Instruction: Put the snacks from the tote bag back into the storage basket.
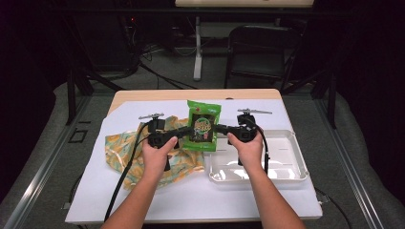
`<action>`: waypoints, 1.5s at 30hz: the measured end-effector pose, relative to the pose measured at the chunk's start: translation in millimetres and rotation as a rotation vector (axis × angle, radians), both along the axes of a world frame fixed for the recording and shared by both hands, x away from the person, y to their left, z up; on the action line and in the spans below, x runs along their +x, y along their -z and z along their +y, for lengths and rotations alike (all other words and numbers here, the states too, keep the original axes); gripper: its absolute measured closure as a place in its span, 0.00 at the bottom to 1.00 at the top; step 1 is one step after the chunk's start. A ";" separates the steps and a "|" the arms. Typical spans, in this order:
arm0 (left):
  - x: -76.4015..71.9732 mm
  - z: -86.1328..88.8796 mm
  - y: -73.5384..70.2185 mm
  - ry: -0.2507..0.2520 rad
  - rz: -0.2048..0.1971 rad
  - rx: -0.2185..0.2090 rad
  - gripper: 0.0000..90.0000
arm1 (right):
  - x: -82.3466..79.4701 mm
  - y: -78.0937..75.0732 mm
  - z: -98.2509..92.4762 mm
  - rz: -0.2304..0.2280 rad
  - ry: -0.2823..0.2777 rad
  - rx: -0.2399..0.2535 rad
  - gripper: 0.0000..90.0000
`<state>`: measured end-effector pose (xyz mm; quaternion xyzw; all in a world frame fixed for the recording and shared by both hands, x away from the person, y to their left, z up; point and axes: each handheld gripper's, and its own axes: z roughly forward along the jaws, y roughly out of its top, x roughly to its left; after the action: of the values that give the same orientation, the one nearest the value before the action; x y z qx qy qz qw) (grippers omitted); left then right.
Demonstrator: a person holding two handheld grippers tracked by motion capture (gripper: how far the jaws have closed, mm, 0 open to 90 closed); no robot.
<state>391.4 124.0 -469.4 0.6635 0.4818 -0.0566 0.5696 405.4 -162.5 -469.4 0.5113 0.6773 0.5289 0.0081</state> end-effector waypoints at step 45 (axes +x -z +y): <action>3.0 -34.9 13.0 0.014 -0.082 0.173 0.65 | -8.3 5.4 -20.2 -0.032 0.103 -0.009 1.00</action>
<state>394.4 89.1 -482.4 0.7152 0.4566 0.0084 0.5291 397.2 -182.7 -474.8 0.5370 0.6523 0.5327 0.0485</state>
